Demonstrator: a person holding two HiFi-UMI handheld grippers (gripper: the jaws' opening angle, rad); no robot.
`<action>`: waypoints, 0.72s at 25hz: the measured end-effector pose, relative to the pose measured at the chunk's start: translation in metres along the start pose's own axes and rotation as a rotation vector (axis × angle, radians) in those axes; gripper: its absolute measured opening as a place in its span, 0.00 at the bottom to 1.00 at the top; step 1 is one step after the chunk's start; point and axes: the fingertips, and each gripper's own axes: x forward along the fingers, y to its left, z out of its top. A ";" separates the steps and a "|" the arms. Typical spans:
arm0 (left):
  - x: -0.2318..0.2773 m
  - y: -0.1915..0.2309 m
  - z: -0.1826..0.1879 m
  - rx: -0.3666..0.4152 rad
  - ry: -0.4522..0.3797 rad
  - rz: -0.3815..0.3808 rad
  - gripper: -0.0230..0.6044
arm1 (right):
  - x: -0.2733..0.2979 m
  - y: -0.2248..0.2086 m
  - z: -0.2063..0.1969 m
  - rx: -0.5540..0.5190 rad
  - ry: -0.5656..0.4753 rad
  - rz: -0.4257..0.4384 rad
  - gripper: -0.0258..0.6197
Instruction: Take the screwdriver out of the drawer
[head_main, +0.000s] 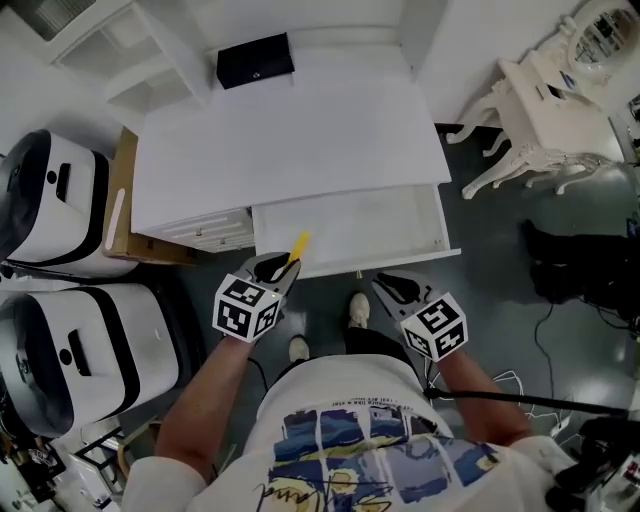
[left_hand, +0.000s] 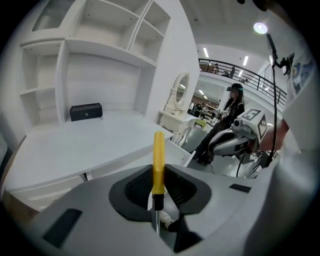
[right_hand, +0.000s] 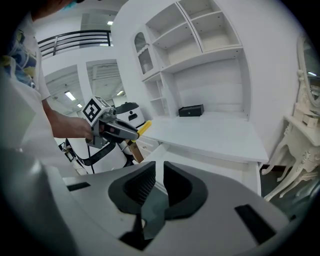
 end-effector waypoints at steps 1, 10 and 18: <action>-0.009 -0.003 -0.001 -0.001 -0.011 -0.006 0.17 | 0.001 0.005 0.000 -0.003 0.002 -0.006 0.14; -0.087 -0.014 -0.018 0.027 -0.091 -0.035 0.17 | 0.002 0.061 0.003 -0.029 -0.010 -0.070 0.11; -0.133 -0.031 -0.038 0.071 -0.121 -0.083 0.17 | -0.005 0.105 -0.015 -0.013 -0.009 -0.119 0.10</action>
